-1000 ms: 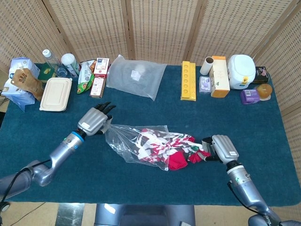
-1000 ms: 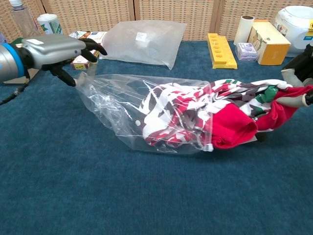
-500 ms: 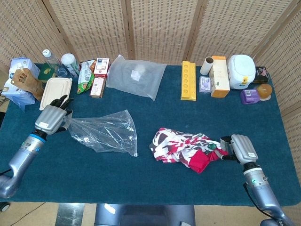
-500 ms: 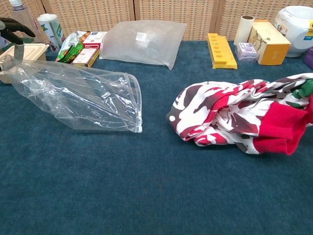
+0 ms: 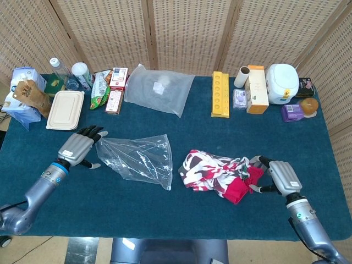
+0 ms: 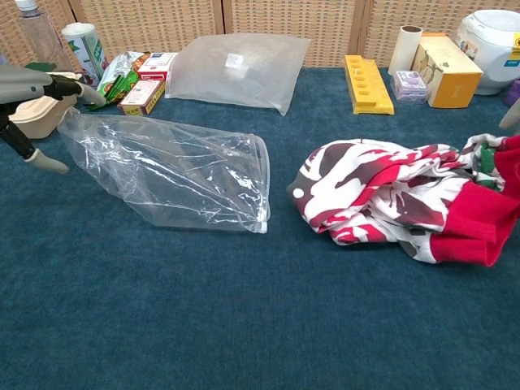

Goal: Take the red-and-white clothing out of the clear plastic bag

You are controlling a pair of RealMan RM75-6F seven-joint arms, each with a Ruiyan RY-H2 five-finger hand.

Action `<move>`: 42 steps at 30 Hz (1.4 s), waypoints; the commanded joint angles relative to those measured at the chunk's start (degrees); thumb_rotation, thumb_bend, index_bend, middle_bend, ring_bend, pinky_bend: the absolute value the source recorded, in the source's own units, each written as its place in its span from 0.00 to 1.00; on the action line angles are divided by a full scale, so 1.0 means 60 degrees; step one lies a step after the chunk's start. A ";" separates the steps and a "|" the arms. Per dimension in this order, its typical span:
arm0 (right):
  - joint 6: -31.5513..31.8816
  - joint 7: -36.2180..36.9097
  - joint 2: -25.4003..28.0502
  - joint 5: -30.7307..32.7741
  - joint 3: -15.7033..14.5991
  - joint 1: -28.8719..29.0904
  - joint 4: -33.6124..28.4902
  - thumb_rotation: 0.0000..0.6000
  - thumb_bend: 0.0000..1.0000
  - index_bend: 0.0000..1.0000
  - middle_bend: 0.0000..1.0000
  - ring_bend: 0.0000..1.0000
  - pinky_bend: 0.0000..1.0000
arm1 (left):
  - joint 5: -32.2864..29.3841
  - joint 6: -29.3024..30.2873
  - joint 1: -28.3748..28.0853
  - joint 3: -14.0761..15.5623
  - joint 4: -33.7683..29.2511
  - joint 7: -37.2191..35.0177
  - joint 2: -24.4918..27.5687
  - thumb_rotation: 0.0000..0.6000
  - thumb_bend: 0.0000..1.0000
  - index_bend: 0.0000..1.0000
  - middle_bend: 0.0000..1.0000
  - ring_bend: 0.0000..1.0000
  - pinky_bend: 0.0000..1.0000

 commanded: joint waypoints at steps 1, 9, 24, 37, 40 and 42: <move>0.0071 0.0086 0.0107 -0.0116 -0.0047 -0.0064 -0.0057 0.76 0.09 0.14 0.21 0.32 0.34 | -0.0390 -0.0286 -0.0081 -0.0098 -0.0775 0.0231 0.0483 0.46 0.01 0.00 0.03 0.00 0.07; 0.0790 0.0001 0.0583 -0.0265 -0.0139 -0.0550 -0.0165 0.74 0.08 0.12 0.19 0.30 0.32 | -0.0579 0.1498 0.1069 0.0013 -0.1630 0.0602 0.1204 0.42 0.02 0.00 0.03 0.00 0.07; 0.2667 -0.1573 0.0304 -0.0066 0.0068 -0.1504 0.0201 0.75 0.12 0.25 0.32 0.36 0.36 | 0.0632 0.6072 0.4866 0.1198 -0.2805 -0.0472 0.1849 0.43 0.06 0.09 0.05 0.00 0.12; 0.3398 -0.1910 0.0346 -0.0640 -0.0244 -0.2132 -0.0199 0.75 0.12 0.34 0.36 0.38 0.34 | 0.2081 0.7934 0.6642 0.1766 -0.3183 -0.0296 0.1835 0.44 0.07 0.16 0.09 0.01 0.12; 0.3444 -0.1851 0.0377 -0.0746 -0.0303 -0.2227 -0.0233 0.75 0.12 0.34 0.36 0.38 0.34 | 0.2159 0.7868 0.6671 0.1638 -0.3255 -0.0308 0.1758 0.46 0.07 0.16 0.09 0.01 0.12; 0.3451 -0.1810 0.0390 -0.0784 -0.0328 -0.2273 -0.0236 0.76 0.12 0.35 0.36 0.38 0.34 | 0.2181 0.7782 0.6664 0.1565 -0.3282 -0.0285 0.1716 0.49 0.07 0.16 0.09 0.02 0.12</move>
